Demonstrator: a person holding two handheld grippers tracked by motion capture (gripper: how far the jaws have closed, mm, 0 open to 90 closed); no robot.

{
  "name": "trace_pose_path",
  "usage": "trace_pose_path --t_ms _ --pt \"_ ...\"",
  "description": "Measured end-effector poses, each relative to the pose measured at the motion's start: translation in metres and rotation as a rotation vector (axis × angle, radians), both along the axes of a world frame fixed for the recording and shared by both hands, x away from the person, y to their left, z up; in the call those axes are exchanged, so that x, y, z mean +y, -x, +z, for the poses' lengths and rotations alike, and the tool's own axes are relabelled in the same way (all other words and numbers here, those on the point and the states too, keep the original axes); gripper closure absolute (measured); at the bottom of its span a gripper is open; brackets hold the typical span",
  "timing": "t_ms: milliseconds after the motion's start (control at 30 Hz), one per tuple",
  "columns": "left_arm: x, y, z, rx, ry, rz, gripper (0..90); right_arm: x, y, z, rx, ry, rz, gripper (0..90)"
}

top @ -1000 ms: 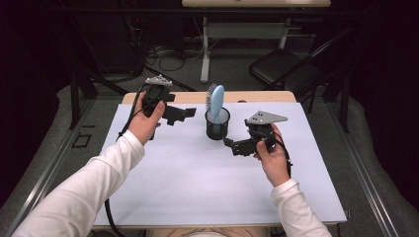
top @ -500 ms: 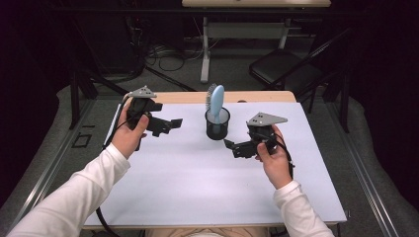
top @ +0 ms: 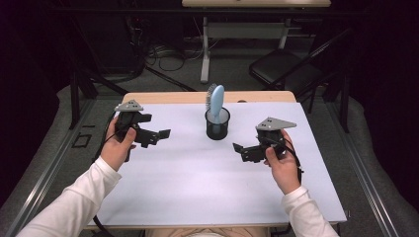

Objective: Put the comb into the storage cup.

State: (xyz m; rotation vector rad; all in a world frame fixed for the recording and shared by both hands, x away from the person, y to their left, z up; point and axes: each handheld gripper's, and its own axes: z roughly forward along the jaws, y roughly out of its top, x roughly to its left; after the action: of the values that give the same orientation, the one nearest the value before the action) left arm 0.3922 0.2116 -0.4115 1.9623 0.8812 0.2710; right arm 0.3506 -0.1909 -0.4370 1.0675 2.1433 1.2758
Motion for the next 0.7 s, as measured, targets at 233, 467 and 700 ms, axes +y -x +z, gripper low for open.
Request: trace_pose_path --t_ms 233,467,700 --pt "0.016 0.010 -0.015 0.008 0.020 0.017 0.6 -0.012 0.008 -0.010 0.003 0.001 -0.031 0.0" --pt "0.029 0.020 -0.033 0.024 0.051 0.033 0.5 -0.024 0.013 -0.024 0.014 0.003 -0.071 0.0" --pt "0.034 0.024 -0.057 0.027 0.099 0.063 0.6 -0.033 0.017 -0.038 0.025 -0.002 -0.105 0.0"
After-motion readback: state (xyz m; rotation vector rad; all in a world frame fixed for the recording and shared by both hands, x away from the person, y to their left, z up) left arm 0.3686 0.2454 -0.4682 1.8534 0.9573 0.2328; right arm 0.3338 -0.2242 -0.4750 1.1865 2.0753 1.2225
